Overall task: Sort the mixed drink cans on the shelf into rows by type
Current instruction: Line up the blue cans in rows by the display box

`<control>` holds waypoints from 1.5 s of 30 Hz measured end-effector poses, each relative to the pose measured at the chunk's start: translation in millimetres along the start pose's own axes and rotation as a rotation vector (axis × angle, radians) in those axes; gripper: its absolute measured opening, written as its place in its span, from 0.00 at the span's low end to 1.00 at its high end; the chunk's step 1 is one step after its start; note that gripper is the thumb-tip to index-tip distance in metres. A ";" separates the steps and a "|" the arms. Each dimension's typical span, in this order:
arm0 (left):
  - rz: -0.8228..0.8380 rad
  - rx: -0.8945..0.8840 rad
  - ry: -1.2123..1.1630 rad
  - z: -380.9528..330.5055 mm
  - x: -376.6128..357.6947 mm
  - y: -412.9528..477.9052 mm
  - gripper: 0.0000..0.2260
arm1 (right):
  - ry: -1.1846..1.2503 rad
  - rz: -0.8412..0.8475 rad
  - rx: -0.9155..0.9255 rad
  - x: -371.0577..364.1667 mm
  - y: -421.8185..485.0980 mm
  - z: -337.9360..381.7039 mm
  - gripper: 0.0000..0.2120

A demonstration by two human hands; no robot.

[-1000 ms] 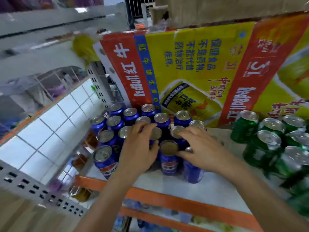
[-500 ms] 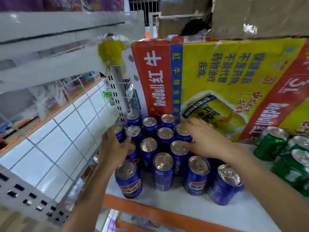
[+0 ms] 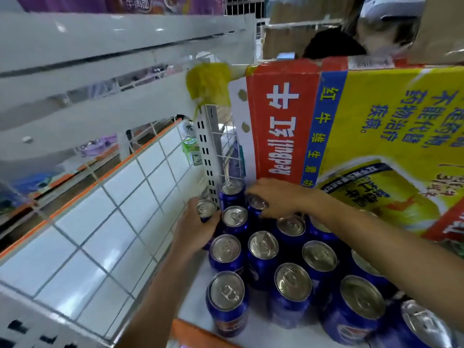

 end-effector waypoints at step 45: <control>0.303 -0.700 0.894 -201.8 -166.4 -9.0 0.24 | 0.313 -0.047 -0.788 -43.8 -206.5 -164.5 0.35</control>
Point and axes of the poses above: each hand's wrist, its own y-axis towards the middle knuckle, its own x-axis out of the back of the hand, z = x × y, the point moved 6 cm from there along y, towards the middle knuckle, and after that the axes turned 5 degrees about z, right-handed, at the moved point
